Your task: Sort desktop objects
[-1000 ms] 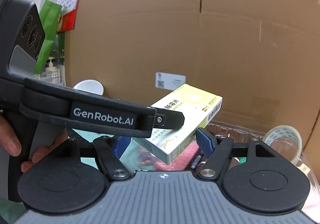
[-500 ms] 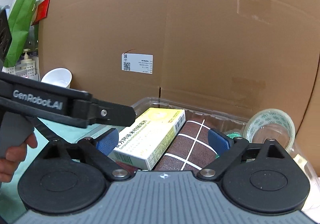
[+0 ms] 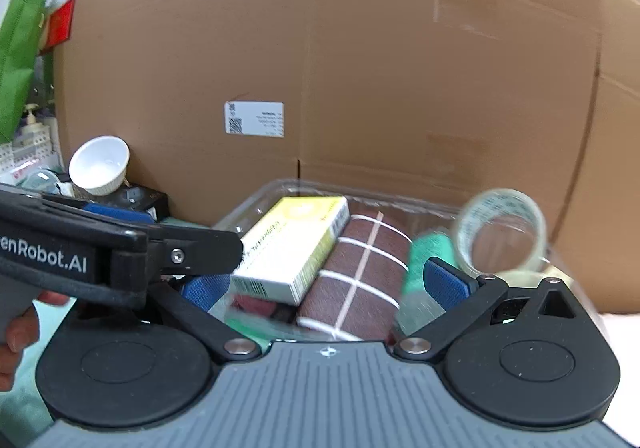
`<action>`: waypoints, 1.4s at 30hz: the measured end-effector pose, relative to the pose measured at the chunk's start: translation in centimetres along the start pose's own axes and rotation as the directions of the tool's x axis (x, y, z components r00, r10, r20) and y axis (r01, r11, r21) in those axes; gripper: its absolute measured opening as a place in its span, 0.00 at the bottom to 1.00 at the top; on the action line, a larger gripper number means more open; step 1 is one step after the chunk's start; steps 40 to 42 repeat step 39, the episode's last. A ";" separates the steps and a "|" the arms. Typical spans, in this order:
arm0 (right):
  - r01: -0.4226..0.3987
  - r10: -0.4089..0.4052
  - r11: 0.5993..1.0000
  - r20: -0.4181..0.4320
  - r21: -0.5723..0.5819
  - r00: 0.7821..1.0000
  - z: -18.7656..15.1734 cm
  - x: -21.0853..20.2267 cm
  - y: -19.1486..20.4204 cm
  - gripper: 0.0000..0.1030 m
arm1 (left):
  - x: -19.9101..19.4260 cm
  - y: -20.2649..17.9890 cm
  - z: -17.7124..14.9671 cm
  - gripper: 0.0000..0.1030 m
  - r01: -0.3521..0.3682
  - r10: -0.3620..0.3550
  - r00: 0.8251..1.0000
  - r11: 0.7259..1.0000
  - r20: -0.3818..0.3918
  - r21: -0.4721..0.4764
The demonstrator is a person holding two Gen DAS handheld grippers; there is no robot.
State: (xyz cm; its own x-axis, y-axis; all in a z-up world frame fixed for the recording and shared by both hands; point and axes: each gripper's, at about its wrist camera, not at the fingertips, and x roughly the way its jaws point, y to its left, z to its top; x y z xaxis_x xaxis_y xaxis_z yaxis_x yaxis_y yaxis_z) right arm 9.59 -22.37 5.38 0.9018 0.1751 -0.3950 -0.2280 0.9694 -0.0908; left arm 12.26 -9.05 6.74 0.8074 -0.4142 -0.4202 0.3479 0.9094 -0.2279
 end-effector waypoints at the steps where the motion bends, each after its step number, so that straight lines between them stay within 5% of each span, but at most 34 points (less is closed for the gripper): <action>1: 0.016 -0.016 1.000 -0.005 -0.006 1.000 -0.2 -0.6 0.0 1.00 | -0.4 -0.3 -0.1 1.00 -0.006 0.006 1.000 1.000 -0.001 0.006; 12: 0.214 -0.210 0.974 -0.052 0.080 0.976 -3.1 -7.2 -1.8 1.00 | -4.1 -2.8 -2.8 1.00 -0.050 0.050 0.999 0.999 -0.018 -0.017; 17: 0.276 -0.271 0.958 -0.065 0.077 0.960 -4.4 -9.7 -1.4 1.00 | -5.0 -4.7 -4.2 1.00 -0.102 0.104 0.994 0.994 -0.035 0.048; 42: 0.293 -0.281 0.952 -0.127 0.087 0.951 -6.6 -11.6 -0.6 1.00 | -6.7 -6.4 -6.1 1.00 -0.081 0.087 0.994 0.993 -0.059 0.090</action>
